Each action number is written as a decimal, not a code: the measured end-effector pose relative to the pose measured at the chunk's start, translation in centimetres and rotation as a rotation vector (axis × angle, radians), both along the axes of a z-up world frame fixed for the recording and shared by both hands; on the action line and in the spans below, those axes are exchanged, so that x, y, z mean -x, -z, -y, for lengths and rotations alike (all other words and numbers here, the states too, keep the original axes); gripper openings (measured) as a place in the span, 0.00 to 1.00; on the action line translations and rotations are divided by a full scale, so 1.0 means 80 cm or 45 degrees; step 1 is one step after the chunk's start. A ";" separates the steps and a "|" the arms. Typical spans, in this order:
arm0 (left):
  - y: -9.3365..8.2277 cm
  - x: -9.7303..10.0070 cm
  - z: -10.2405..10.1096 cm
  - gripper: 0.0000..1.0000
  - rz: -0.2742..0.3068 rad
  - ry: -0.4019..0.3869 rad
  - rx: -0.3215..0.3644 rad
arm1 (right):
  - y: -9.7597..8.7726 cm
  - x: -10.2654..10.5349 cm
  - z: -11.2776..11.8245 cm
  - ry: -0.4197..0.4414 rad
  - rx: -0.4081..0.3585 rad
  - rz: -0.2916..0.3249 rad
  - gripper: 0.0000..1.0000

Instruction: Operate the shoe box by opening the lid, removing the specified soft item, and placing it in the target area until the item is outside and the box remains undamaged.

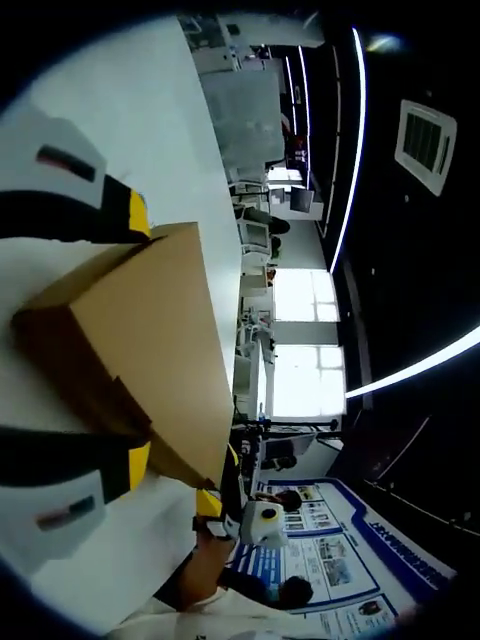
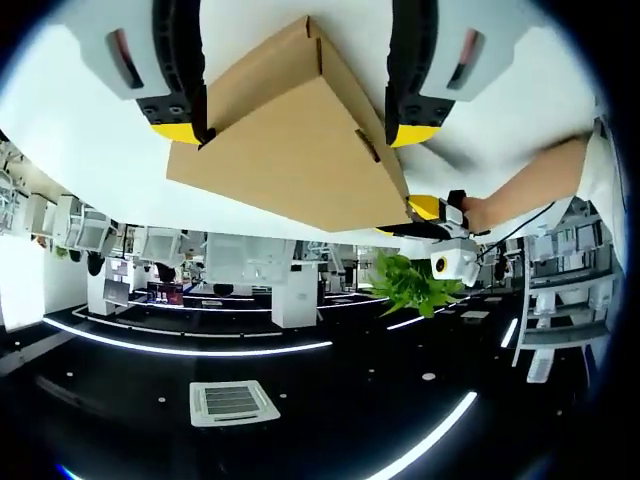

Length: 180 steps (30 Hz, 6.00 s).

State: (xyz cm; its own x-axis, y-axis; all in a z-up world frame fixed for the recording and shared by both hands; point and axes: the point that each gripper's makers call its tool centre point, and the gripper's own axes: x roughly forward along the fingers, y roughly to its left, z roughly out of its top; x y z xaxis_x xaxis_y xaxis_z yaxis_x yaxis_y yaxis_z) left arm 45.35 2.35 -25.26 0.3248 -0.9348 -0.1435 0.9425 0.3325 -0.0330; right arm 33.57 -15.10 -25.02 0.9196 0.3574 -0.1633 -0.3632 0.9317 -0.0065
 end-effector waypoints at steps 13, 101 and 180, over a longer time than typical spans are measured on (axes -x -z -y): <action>0.002 -0.005 -0.005 0.77 0.032 0.008 0.007 | 0.006 -0.014 0.002 0.020 0.115 0.005 0.83; 0.009 0.033 -0.015 0.77 0.054 -0.120 -0.060 | 0.018 -0.017 0.003 -0.054 0.015 0.019 0.89; 0.006 0.102 -0.031 0.74 0.009 -0.429 -0.020 | 0.017 -0.004 -0.004 -0.267 0.001 -0.019 0.86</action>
State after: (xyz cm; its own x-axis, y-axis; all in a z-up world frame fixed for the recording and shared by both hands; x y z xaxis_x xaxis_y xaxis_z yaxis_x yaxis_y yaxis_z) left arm 37.18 4.81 -25.70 0.6163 -0.7724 -0.1535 0.7797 0.6259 -0.0189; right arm 33.86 -14.82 -26.38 0.8225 0.5407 -0.1765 -0.5495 0.8355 -0.0007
